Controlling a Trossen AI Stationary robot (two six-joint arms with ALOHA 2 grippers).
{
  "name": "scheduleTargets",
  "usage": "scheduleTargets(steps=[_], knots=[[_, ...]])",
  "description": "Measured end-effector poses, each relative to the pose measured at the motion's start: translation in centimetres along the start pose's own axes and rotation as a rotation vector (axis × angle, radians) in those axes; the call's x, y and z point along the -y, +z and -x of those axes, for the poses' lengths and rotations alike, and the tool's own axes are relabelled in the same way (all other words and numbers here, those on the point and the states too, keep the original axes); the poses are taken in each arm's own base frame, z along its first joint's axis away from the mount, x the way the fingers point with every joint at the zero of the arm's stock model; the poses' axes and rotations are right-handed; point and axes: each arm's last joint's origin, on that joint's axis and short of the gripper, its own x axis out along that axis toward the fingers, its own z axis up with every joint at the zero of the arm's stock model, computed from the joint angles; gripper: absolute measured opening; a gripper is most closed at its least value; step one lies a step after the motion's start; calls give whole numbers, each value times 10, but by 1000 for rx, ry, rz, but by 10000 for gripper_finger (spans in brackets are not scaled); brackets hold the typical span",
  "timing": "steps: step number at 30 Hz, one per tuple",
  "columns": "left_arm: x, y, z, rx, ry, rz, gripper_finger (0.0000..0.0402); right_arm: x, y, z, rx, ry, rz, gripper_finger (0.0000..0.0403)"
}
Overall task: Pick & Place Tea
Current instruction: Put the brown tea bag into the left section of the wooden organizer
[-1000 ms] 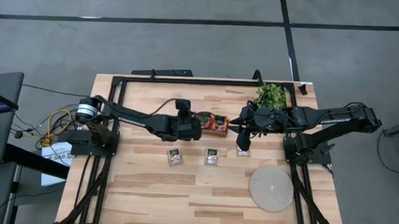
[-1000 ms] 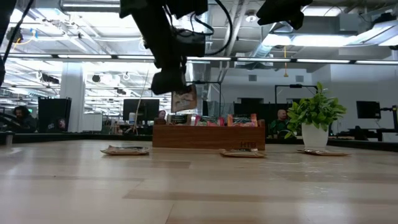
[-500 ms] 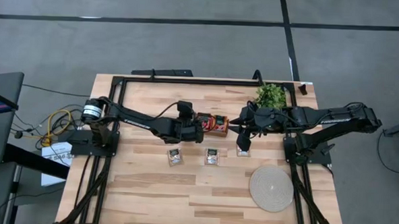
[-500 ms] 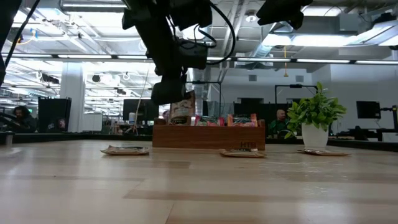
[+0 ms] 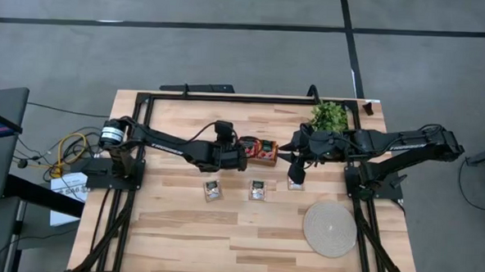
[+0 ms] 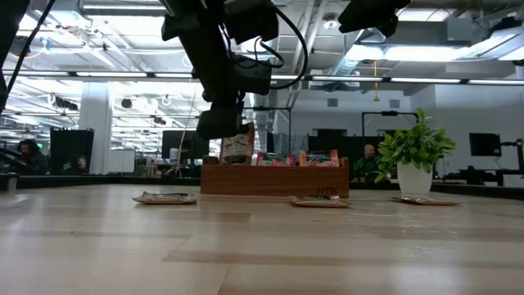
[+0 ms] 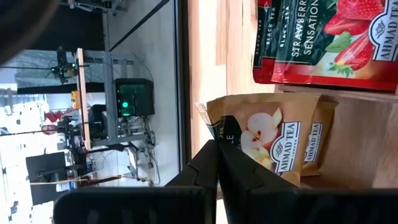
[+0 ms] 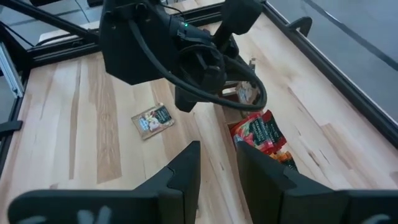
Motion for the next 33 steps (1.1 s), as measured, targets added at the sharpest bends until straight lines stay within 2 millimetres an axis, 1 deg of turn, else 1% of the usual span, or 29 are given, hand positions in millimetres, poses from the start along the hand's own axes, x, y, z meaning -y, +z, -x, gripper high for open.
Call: scheduleTargets(steps=[8,33], knots=[[-4,-3,-8,-25,-7,5,0,0,0,0,1,0,17,97],[-2,-7,-8,-31,-68,-30,0,0,0,0,1,0,17,97]])
